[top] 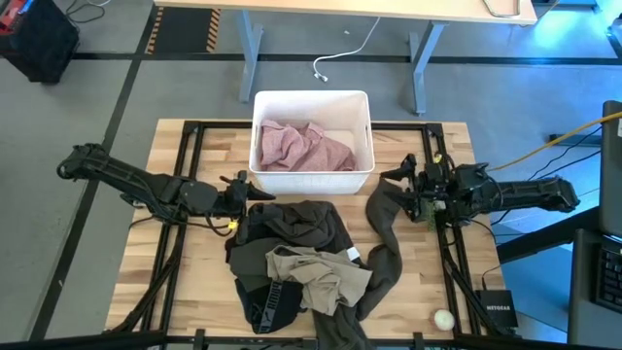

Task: Sort clothes
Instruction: Put the gray pants into the white bin

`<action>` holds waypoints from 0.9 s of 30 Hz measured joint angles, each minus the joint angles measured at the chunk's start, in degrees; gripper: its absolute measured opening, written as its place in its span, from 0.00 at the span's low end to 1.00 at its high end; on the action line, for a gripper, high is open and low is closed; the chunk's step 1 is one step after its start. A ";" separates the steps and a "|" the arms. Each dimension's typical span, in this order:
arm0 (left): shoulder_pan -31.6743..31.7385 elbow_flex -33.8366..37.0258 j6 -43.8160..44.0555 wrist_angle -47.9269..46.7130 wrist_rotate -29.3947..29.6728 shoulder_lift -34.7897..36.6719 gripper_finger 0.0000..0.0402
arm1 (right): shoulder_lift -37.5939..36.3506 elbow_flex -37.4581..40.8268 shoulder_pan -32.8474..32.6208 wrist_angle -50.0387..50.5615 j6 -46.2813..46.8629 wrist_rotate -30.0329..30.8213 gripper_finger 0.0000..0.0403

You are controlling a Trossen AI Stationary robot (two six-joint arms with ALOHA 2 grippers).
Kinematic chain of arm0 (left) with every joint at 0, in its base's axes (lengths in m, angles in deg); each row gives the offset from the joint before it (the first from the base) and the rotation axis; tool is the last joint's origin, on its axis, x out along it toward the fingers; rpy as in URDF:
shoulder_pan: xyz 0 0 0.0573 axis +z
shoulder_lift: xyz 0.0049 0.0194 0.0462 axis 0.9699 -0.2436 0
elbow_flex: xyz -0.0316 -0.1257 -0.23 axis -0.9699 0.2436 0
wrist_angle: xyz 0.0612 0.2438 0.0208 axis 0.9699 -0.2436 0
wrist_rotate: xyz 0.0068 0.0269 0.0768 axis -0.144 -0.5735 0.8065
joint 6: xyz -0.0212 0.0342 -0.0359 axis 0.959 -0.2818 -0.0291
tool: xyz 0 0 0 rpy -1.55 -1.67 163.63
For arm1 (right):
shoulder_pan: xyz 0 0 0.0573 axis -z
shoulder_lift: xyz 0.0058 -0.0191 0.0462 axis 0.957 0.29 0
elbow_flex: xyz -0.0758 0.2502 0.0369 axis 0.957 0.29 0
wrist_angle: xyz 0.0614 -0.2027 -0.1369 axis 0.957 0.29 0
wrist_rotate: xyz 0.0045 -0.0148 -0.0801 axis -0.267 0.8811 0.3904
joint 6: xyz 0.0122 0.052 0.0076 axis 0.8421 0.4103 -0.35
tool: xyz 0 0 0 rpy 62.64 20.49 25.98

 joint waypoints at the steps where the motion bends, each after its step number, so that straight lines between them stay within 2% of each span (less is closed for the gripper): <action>1: -0.02 0.00 0.42 -0.51 -0.08 0.00 0.59 | 1.94 -1.49 0.00 0.10 -0.47 -0.55 0.66; 7: 0.01 0.00 4.91 -4.30 -4.34 -0.71 0.59 | 13.39 -9.82 -0.48 0.38 -4.01 -2.61 0.66; 9: -0.10 0.00 5.45 -3.68 -6.66 -1.61 0.59 | 17.32 -12.02 -2.28 0.30 -5.36 -2.57 0.66; 13: -0.19 0.00 5.71 -3.67 -7.18 -2.99 0.59 | 26.22 -16.64 -7.79 1.76 -7.33 -2.56 0.66; 16: -0.10 0.00 6.94 -3.77 -6.92 -3.33 0.59 | 32.43 -21.33 -12.65 6.91 -8.68 0.86 0.66; 21: -0.14 0.00 7.35 -3.83 -5.11 -3.34 0.59 | 41.28 -28.82 -19.04 21.28 -8.99 8.61 0.66; 27: -0.10 0.00 7.58 -3.62 -4.18 -3.34 0.59 | 47.94 -32.71 -23.45 25.57 -4.80 10.35 0.66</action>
